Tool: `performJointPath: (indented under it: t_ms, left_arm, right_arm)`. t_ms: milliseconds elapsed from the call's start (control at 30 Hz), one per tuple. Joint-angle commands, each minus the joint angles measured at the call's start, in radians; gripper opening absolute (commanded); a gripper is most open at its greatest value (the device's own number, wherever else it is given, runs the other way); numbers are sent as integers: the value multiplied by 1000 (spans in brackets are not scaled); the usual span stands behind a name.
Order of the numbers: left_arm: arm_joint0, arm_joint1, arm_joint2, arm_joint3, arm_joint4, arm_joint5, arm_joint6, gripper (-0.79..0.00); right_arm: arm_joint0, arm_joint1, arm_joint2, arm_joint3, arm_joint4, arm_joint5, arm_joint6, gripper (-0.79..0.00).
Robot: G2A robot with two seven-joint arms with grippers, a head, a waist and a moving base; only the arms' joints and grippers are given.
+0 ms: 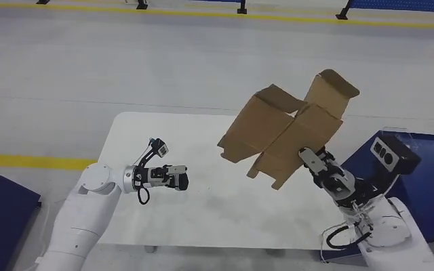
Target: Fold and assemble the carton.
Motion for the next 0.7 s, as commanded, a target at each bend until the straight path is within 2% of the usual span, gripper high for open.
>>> performJointPath:
  t_ms: [0, 367, 467, 667]
  left_arm:
    - [0, 0, 0, 0, 0, 0, 0, 0]
    - [0, 0, 0, 0, 0, 0, 0, 0]
    - [0, 0, 0, 0, 0, 0, 0, 0]
    - [0, 0, 0, 0, 0, 0, 0, 0]
  right_arm:
    - [8, 3, 12, 2, 50, 12, 62, -785]
    - [4, 2, 5, -7, 69, 21, 60, -785]
    - [-4, -1, -49, -40, 398, 166, 73, -785]
    - [47, -7, -135, -43, 1268, 673, 358, -785]
